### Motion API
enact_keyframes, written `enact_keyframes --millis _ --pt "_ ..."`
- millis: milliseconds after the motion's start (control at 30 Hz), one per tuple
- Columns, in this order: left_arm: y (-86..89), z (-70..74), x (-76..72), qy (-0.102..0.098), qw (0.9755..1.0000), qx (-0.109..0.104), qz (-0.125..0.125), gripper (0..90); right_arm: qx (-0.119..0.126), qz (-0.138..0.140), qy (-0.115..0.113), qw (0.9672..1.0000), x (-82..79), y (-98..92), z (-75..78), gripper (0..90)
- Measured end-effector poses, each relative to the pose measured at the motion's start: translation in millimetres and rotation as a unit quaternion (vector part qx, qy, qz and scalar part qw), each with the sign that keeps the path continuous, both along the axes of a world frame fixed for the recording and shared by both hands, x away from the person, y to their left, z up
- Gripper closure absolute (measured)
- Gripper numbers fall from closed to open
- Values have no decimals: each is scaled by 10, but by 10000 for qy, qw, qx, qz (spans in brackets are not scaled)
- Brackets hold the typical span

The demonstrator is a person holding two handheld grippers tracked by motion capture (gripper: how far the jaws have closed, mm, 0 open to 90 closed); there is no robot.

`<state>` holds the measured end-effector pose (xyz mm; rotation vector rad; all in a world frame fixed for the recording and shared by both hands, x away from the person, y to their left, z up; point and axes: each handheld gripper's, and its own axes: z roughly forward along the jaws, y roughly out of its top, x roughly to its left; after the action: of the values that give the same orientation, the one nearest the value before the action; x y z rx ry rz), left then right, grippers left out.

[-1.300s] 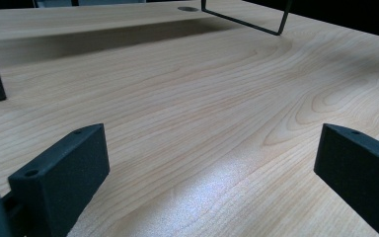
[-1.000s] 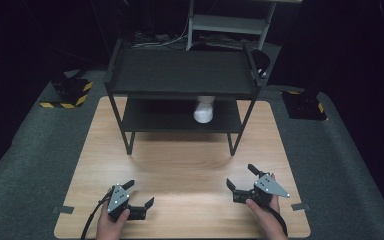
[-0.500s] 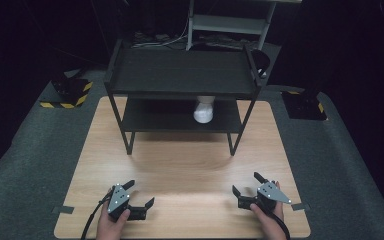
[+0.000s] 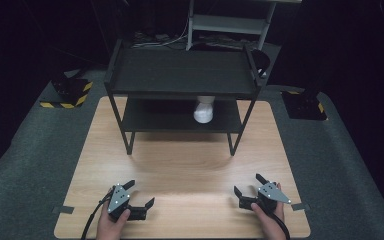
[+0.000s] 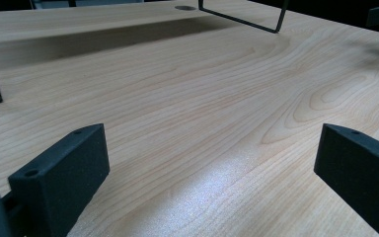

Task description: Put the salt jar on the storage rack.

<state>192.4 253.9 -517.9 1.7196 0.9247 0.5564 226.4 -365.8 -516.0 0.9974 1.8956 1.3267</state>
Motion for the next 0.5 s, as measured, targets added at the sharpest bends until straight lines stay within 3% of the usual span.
enact_keyframes --millis 167,500 --pt "1 3 3 15 10000 -6 6 6 -263 220 -74 9994 2 32 15 6" --pt "3 2 5 17 10000 -12 -5 6 -186 255 -69 9995 4 6 6 6"
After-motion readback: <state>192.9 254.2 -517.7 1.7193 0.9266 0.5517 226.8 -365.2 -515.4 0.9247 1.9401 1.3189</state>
